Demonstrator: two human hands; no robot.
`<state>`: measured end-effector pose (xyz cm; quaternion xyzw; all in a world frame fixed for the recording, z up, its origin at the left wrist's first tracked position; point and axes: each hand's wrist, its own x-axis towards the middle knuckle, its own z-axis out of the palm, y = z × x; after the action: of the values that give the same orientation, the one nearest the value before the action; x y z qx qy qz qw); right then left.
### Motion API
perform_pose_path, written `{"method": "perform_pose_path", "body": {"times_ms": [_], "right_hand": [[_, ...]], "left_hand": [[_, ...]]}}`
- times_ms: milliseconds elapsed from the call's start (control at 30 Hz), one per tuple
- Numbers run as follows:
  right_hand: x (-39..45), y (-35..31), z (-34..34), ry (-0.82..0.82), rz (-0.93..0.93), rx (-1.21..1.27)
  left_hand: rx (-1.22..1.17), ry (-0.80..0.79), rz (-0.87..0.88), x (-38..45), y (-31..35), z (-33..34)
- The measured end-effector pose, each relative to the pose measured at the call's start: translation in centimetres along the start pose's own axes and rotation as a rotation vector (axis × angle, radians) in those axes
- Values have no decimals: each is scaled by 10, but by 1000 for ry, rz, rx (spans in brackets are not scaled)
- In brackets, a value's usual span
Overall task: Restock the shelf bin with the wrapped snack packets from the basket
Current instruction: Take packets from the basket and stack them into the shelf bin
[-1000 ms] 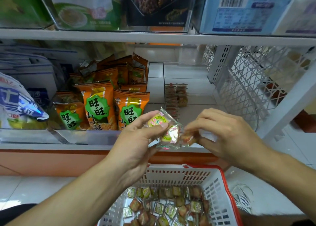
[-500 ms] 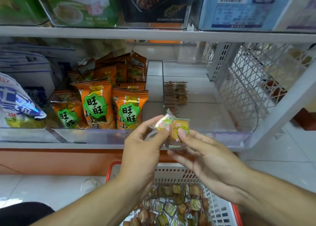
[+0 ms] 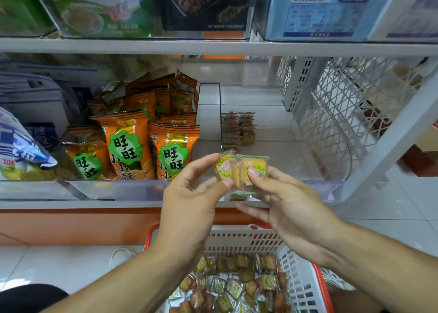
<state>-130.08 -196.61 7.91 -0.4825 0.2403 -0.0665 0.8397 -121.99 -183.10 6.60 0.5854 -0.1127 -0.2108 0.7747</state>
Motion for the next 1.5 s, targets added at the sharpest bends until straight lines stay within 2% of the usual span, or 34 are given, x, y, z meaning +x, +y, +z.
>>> {"method": "perform_pose_path", "body": {"times_ms": [267, 400, 467, 600, 667, 800, 933, 1167, 1300, 1500], "right_hand": [[2, -10, -5, -53, -30, -41], [2, -9, -8, -106, -71, -118], [2, -12, -11, -138, -120, -201], [5, -20, -18, -148, -192, -321], [6, -22, -19, -124, -219, -340], [7, -31, -21, -14, -279, -341], [6, -28, -21, -96, -183, -241], [9, -9, -19, -37, -126, -304], [7, -4, -17, -78, -113, -358], [8, -3, -19, -109, -16, -289]], "left_hand": [[6, -7, 30, 5, 4, -3], [-12, 15, -62, 8, 4, -2], [-30, -37, -143, 10, 7, -3], [154, -227, -264, 14, 10, -8], [182, -265, -292, 13, 9, -9], [23, -125, -291, 10, 8, -6], [-101, -27, -285, 11, 8, -3], [-96, -40, -260, 7, 3, -1], [-40, -86, -223, 5, -1, -1], [-21, -73, -199, 4, -6, -2]]}}
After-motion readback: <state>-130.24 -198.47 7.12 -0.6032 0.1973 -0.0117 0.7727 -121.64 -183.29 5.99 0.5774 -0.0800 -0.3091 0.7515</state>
